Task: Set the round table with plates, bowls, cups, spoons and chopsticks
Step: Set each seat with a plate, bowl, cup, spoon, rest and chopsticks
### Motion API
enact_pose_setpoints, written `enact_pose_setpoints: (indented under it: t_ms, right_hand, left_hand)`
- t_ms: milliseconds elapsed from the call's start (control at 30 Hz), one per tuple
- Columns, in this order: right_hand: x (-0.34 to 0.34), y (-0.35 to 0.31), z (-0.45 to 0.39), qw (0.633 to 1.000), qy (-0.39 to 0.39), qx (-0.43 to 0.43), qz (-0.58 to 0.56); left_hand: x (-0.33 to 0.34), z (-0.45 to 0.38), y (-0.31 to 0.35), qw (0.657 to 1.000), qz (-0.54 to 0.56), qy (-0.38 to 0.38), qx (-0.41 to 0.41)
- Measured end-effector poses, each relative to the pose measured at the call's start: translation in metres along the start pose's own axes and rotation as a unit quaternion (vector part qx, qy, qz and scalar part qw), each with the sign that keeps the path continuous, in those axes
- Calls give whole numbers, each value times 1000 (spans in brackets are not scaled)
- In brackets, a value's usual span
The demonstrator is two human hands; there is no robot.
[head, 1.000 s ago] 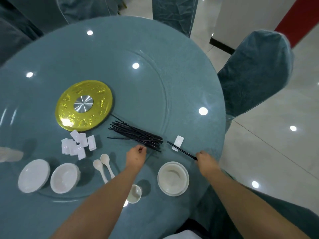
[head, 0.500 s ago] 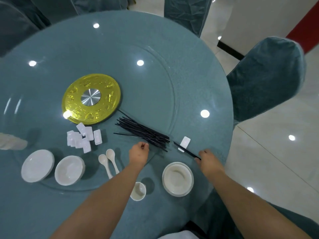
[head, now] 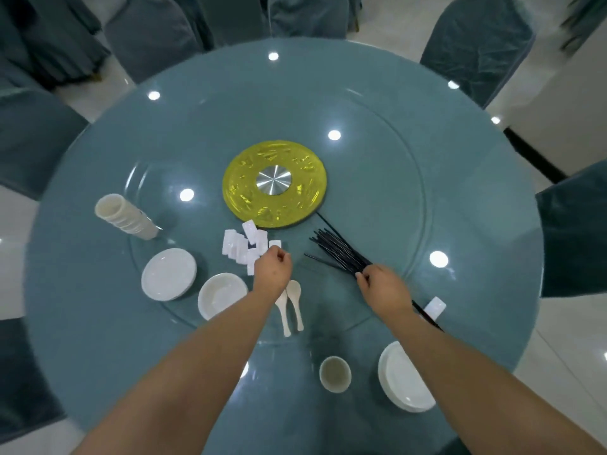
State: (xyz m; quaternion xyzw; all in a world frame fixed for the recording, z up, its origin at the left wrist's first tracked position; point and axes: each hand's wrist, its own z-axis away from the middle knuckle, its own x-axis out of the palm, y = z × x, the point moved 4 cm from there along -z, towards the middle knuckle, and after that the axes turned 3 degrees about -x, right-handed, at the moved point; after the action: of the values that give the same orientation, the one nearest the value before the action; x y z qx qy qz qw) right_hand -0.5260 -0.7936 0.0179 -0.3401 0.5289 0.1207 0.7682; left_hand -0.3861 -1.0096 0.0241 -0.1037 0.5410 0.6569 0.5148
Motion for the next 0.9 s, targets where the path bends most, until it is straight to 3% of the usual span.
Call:
enact_pose_setpoints:
  t_ms: [100,267,433,733,900]
  right_hand:
    - [19,-36,-8,999,-34,-22,-19]
    - [55,-86,-12,982,-188,-9,14]
    - [92,-113,-3,954,-295,54,20]
    - [108,-120,9,962,-249,93,59]
    - [105,-120,10,961,-244,53,116]
  left_hand:
    - [-15,-15,-15,998,-59,-34,-18]
    - [-5,-15,-26,984,-130,-121,29]
    - [-1,-13,-31,984,-113,-122,71]
    - [-15,-11,-51,988,-96,-89,81]
    - [-16,-4,-51,989,-89,-85,79]
